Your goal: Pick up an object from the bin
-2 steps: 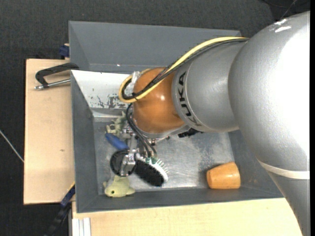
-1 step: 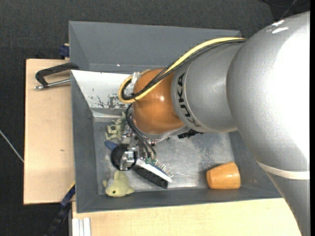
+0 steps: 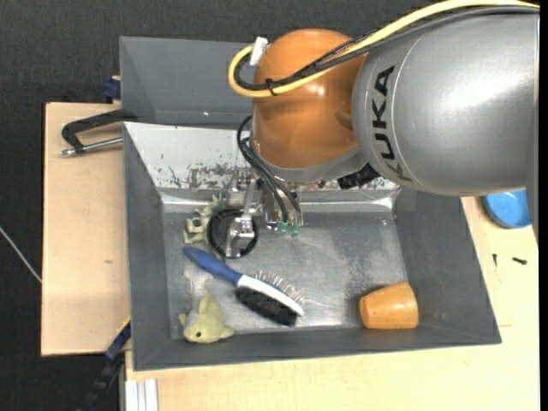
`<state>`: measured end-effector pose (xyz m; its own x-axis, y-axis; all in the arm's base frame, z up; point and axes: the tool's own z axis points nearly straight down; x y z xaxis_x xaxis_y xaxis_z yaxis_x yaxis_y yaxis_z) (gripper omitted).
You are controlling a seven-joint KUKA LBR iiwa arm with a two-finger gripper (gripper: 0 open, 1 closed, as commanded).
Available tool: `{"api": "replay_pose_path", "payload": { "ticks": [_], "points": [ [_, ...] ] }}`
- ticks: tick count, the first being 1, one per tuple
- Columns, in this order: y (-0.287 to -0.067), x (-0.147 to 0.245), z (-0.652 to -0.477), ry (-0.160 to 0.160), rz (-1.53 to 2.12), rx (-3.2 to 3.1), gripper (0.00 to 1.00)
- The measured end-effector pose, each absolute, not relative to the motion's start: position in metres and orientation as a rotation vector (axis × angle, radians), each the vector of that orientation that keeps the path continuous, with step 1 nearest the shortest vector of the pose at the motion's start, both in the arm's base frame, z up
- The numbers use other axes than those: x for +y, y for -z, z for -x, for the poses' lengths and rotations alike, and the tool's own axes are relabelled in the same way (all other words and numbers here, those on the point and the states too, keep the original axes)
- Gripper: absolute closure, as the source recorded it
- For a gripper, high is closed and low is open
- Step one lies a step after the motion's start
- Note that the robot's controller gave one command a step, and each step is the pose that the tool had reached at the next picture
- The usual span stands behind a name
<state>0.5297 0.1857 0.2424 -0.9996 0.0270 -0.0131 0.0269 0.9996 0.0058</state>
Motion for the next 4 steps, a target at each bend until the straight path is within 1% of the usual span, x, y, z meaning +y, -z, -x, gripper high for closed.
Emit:
{"api": "replay_pose_path", "payload": {
  "ticks": [1, 2, 3, 4],
  "points": [
    [-0.125, 0.108, -0.548, 0.004, 0.106, 3.143, 1.0],
    [-0.241, 0.105, -0.547, -0.004, 0.133, 3.125, 1.0],
    [-0.136, 0.092, -0.54, 0.0, 0.128, 3.146, 1.0],
    [-0.142, 0.092, -0.543, -0.002, 0.127, 3.135, 0.0]
  ]
}}
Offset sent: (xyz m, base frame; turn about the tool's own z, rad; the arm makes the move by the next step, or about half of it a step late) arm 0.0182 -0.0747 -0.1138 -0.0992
